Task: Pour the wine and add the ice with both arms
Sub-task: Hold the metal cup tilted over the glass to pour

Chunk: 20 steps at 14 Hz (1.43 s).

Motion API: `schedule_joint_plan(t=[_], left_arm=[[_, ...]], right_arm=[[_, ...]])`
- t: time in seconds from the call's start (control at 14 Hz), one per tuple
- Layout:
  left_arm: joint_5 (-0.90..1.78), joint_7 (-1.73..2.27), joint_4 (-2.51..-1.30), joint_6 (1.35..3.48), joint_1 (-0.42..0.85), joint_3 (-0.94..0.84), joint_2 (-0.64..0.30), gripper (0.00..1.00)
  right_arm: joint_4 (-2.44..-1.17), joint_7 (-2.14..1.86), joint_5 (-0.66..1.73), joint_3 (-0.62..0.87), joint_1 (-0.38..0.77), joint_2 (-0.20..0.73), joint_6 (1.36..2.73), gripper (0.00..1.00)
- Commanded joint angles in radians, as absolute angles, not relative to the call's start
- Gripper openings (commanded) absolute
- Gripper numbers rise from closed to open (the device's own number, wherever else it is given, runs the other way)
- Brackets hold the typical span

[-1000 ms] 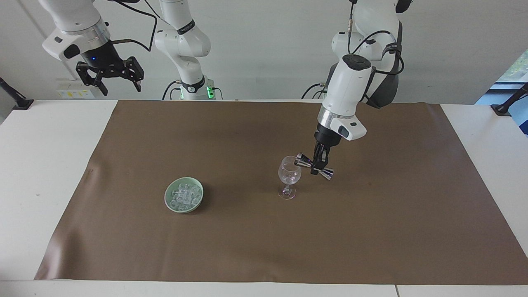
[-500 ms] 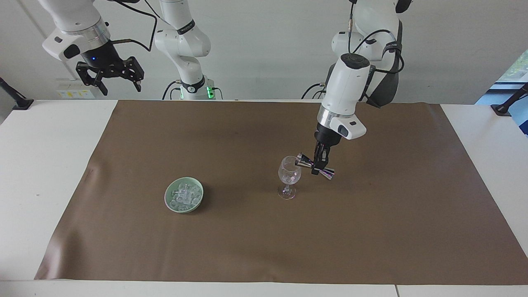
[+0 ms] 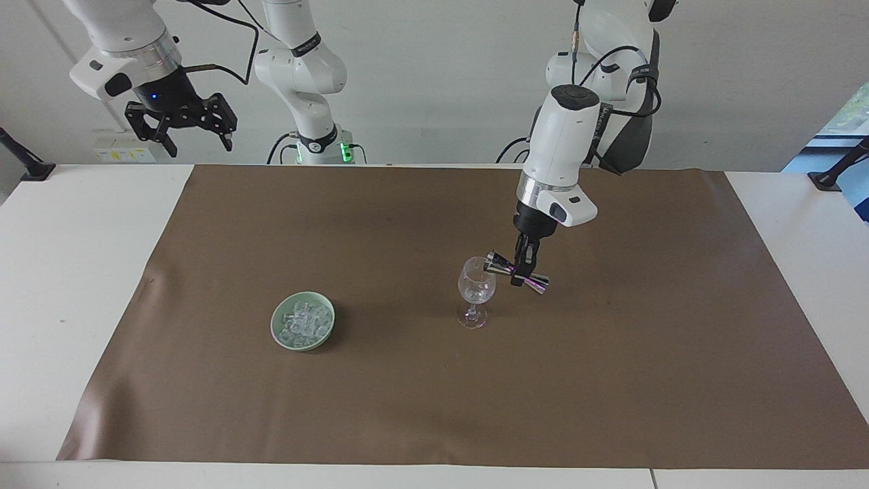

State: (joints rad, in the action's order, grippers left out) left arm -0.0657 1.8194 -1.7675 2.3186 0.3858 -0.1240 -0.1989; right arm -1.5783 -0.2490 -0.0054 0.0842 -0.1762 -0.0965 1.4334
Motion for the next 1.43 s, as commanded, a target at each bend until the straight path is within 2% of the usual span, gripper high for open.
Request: schedule_joint_plan(t=[0.0,1.36], left_arm=[[-0.115,1.867,-1.704,2.273,0.413,-0.107,-0.232,0.00],[-0.195,1.890,-1.704,2.240,0.431,-0.107,-0.232,0.00]], right_arm=[[-1.577,-0.267,0.000,0.086,-0.181,-0.100,1.431,1.00],[-1.577,-0.267,0.000,0.086,-0.181,-0.100,1.431,1.00]])
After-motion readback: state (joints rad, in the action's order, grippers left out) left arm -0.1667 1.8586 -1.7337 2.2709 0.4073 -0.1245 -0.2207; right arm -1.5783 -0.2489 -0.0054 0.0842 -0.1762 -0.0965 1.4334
